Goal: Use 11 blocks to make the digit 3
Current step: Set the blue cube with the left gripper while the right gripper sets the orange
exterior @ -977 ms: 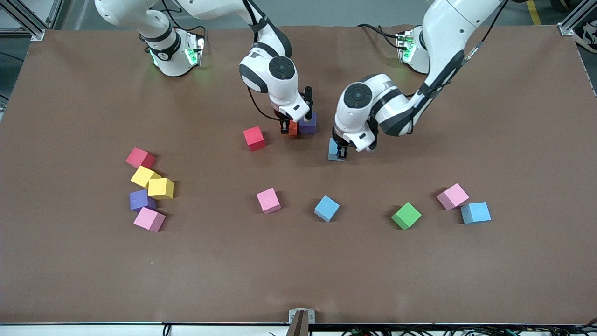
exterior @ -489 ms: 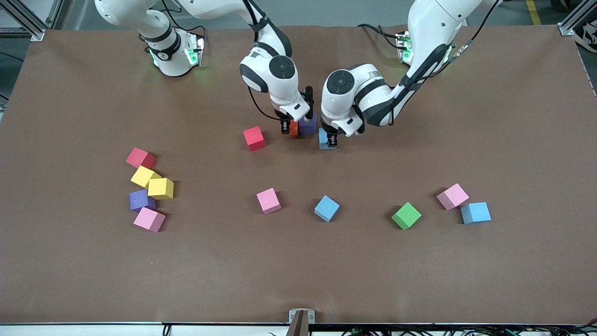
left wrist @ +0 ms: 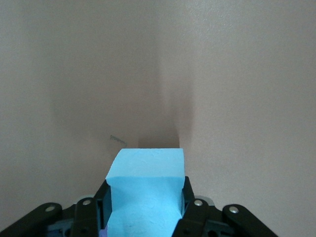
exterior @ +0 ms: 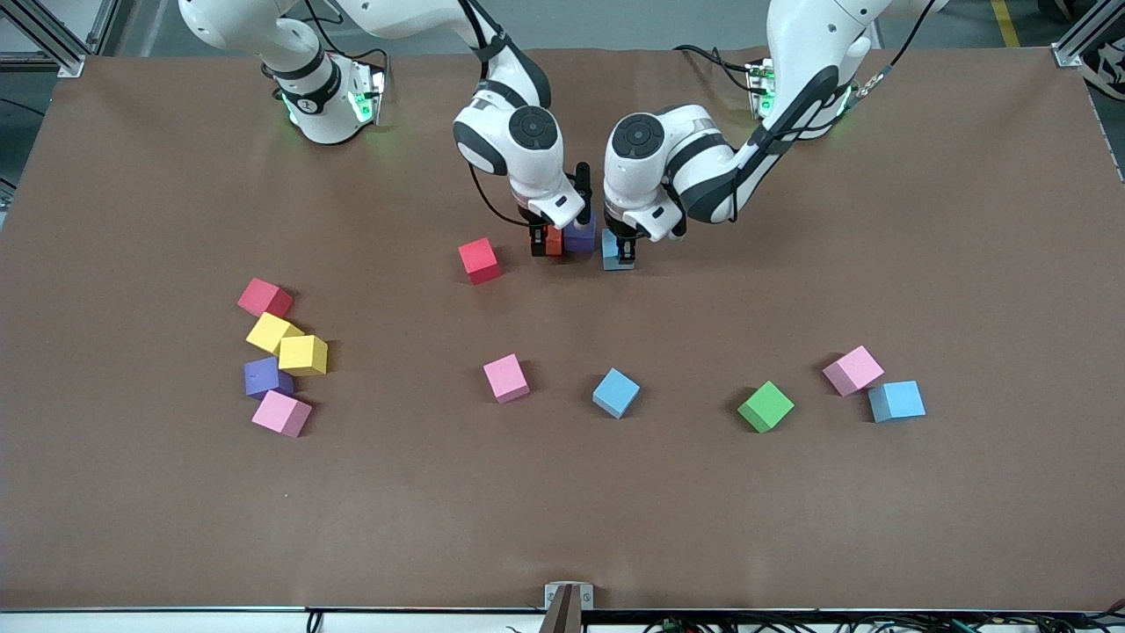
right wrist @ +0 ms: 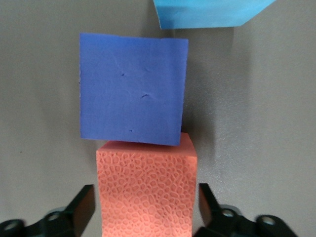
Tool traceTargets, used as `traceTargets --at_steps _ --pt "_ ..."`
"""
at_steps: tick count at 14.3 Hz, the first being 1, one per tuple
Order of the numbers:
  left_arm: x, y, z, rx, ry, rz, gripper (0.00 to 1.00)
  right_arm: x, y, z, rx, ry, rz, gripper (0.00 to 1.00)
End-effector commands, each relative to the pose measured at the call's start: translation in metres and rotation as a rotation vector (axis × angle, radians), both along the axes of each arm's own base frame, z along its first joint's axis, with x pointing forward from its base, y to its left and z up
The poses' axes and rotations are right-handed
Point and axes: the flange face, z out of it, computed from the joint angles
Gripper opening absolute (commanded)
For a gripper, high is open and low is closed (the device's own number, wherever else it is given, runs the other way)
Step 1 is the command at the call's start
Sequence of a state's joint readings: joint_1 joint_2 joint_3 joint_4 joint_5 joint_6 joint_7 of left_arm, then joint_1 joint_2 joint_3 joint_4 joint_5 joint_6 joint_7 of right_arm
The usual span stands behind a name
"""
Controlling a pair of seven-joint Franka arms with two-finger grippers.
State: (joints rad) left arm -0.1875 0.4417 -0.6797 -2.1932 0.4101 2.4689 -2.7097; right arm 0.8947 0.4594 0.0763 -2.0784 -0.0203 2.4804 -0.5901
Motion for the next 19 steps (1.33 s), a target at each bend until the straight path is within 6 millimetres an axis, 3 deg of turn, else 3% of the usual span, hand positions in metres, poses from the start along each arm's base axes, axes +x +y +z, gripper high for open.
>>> traceTargets --at_steps 1,5,10,16,19 --pt "-0.008 0.001 0.005 0.011 -0.026 0.019 0.19 -0.002 0.001 0.003 0.004 0.008 -0.009 1.00" --pt "-0.019 -0.002 0.003 0.013 -0.014 0.019 0.19 0.005 -0.011 0.029 -0.039 0.035 -0.020 1.00" --pt "-0.025 -0.004 -0.001 0.014 -0.006 0.019 0.19 0.036 -0.051 0.093 -0.078 0.071 0.013 1.00" --pt "-0.033 -0.011 -0.004 0.006 -0.001 0.033 0.19 0.107 -0.128 0.166 -0.039 0.030 -0.187 1.00" --pt "-0.037 -0.015 -0.004 0.000 -0.001 0.026 0.19 0.141 -0.159 0.177 -0.011 -0.004 -0.265 1.00"
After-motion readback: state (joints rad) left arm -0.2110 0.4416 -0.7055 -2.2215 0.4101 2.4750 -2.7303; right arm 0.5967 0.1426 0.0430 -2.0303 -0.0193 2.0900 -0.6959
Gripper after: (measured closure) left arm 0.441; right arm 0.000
